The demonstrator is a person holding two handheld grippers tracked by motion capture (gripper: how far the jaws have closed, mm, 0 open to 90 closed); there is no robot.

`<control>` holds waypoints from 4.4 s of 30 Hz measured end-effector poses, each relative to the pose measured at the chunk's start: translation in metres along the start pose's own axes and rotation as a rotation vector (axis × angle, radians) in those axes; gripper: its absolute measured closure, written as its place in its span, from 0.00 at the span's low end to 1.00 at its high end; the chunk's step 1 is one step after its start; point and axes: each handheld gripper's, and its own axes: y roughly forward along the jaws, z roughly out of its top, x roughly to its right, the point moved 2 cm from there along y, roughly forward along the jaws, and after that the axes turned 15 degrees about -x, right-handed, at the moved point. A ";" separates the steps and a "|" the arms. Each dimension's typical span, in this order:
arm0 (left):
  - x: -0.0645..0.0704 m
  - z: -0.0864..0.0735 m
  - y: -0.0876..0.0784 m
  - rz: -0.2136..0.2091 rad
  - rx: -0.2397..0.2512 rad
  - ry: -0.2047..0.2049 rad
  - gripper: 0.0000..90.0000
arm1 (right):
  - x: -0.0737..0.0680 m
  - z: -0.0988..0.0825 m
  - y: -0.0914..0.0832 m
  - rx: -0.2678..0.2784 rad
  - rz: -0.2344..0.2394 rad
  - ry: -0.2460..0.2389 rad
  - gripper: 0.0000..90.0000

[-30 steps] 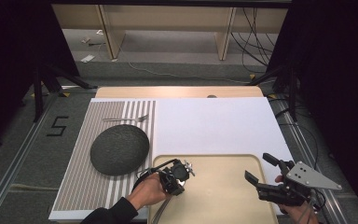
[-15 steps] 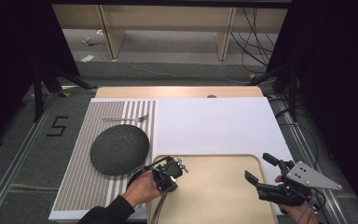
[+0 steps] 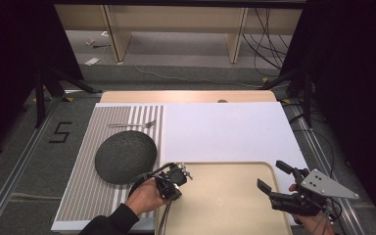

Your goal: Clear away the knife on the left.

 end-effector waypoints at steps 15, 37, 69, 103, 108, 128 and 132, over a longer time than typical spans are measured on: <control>-0.004 -0.007 -0.001 0.003 -0.004 -0.015 1.00 | 0.000 0.000 0.000 -0.003 0.001 0.000 0.19; -0.011 -0.018 -0.001 0.004 -0.008 -0.038 1.00 | 0.001 0.000 0.000 -0.004 0.000 0.002 0.19; -0.007 -0.018 -0.013 -0.136 0.111 -0.004 0.29 | 0.000 0.001 0.000 -0.001 0.003 0.003 0.19; -0.005 -0.045 -0.062 -0.089 0.696 -0.012 0.21 | 0.001 0.000 0.000 0.003 0.007 0.008 0.19; -0.007 -0.052 -0.068 -0.053 0.763 -0.037 0.21 | 0.001 0.000 0.000 0.007 0.007 0.011 0.19; -0.006 -0.073 -0.072 -0.025 0.866 -0.093 0.21 | 0.002 0.000 -0.001 0.012 0.016 0.025 0.19; -0.005 -0.075 -0.071 -0.031 0.867 -0.094 0.19 | 0.002 0.000 -0.001 0.012 0.015 0.024 0.19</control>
